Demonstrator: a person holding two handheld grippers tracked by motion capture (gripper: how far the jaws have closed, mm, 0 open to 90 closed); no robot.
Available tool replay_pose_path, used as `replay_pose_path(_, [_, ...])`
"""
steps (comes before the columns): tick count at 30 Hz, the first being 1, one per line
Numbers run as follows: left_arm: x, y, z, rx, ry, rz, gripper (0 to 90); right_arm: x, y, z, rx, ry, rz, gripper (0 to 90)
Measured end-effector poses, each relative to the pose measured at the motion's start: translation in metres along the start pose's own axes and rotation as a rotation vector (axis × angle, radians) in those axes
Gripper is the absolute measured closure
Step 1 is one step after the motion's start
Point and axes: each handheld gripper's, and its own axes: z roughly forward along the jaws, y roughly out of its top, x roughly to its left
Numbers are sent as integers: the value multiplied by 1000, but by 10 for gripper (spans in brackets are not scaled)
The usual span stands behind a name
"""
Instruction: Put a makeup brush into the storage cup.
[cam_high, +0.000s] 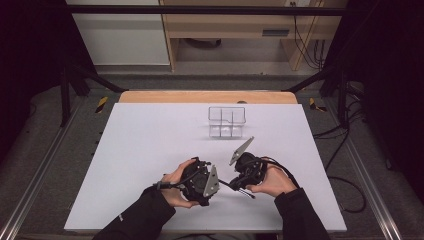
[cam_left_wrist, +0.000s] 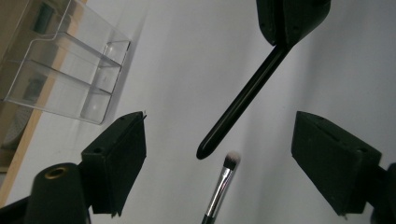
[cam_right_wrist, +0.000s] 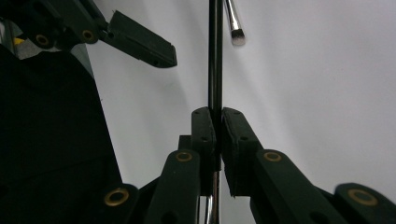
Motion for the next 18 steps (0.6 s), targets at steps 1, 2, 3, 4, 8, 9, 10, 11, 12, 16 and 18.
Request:
replay_pose_path(1, [-2,1,2,-7,-44,3,192,0,1,0,-2,0,-2,841])
replay_pose_path(2, [-3,2,2,-7,-54,6,199,1,1,0,-4,1,-5,841])
replay_pose_path(3, [-3,3,2,-7,-54,11,206,2,2,1,-7,2,4,841])
replay_pose_path(4, [-4,4,2,-7,-52,18,216,2,2,1,-6,6,0,840])
replay_pose_path(8, [-8,6,3,-3,-41,58,261,4,4,1,-7,16,0,840])
replay_pose_path(9, [-9,6,4,-1,-38,68,272,4,4,1,-4,14,-5,840])
replay_pose_path(10, [-10,7,4,2,-35,76,282,5,5,1,-7,14,-6,841])
replay_pose_path(11, [-11,7,5,3,-32,80,293,5,5,1,-4,15,-17,840])
replay_pose_path(12, [-11,7,6,5,-26,93,298,6,6,1,-3,17,-7,840])
replay_pose_path(16, [-14,8,5,3,-18,122,358,7,8,1,-6,25,-25,840])
replay_pose_path(18, [-14,8,5,1,-17,136,392,8,9,1,-6,32,-27,841])
